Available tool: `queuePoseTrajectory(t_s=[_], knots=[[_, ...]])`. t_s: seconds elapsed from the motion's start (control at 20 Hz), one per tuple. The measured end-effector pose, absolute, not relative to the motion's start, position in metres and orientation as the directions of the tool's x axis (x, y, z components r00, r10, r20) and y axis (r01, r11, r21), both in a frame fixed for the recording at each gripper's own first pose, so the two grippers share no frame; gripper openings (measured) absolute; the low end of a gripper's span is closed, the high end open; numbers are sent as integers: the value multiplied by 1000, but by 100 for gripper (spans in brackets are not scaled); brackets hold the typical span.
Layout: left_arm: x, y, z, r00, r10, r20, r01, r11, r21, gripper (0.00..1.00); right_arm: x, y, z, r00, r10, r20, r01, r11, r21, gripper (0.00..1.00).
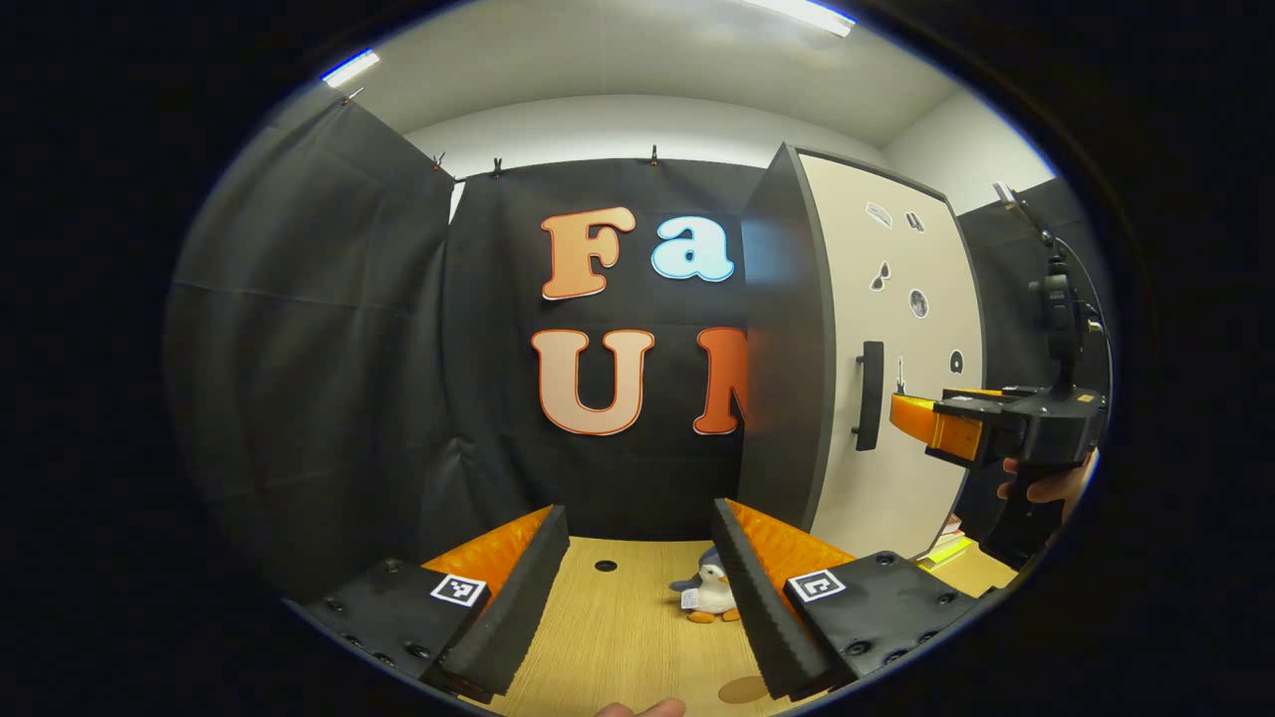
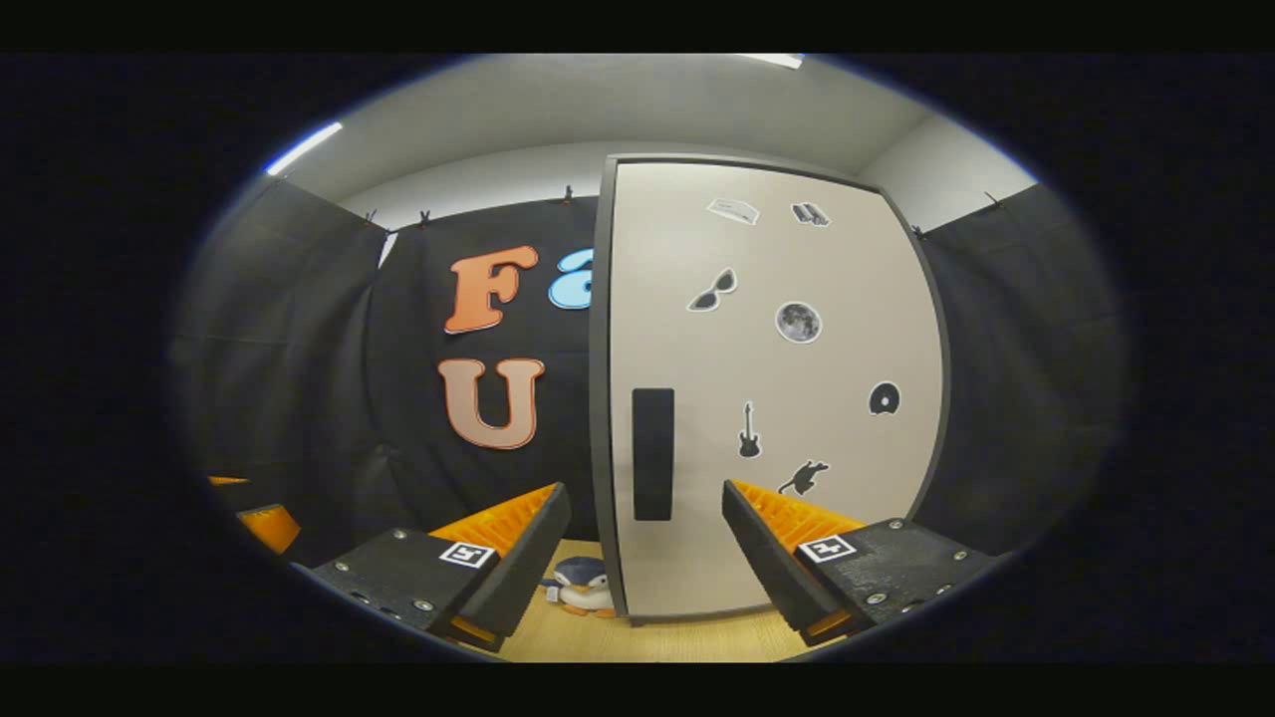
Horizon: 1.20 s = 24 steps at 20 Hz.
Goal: Open the cabinet door with the right hand, grasp the bottle in the cabinet with the left hand and place it on the coaster, then close the cabinet door with the right hand.
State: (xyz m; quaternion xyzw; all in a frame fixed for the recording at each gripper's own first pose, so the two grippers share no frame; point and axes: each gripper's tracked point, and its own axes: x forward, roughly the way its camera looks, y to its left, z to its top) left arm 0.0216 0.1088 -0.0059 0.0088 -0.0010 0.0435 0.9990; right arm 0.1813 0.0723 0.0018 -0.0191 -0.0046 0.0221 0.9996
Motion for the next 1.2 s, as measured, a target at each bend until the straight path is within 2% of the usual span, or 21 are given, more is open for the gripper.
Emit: queuePoseTrajectory(t_s=[0.55,0.6,0.8,0.85,0.9,0.95,1.15,1.2], knots=[[37,149,-28,990,135,-45,-134,991,28,94,264,66,-3,1000,2,-7,-2,1000,-21,94],[38,151,-28,989,140,-43,-139,990,30,94,269,65,-3,1000,-1,-8,1,1000,-19,96],[39,152,-27,990,137,-44,-136,990,30,95,285,57,-6,999,-31,-17,30,999,-17,63],[39,152,-27,990,135,-42,-134,991,25,94,287,60,-8,1000,-14,-22,14,1000,-7,59],[39,150,-29,990,133,-47,-133,991,18,95,290,61,-10,1000,-13,-27,13,1000,0,43],[38,147,-32,990,127,-60,-127,992,16,95,286,61,-8,1000,-10,-28,10,1000,-1,37],[37,148,-34,988,137,-71,-136,991,9,94,281,60,-9,999,6,-48,-5,1000,20,30],[37,148,-31,988,139,-65,-138,990,10,95,278,60,-9,998,8,-58,-7,1000,25,24]])
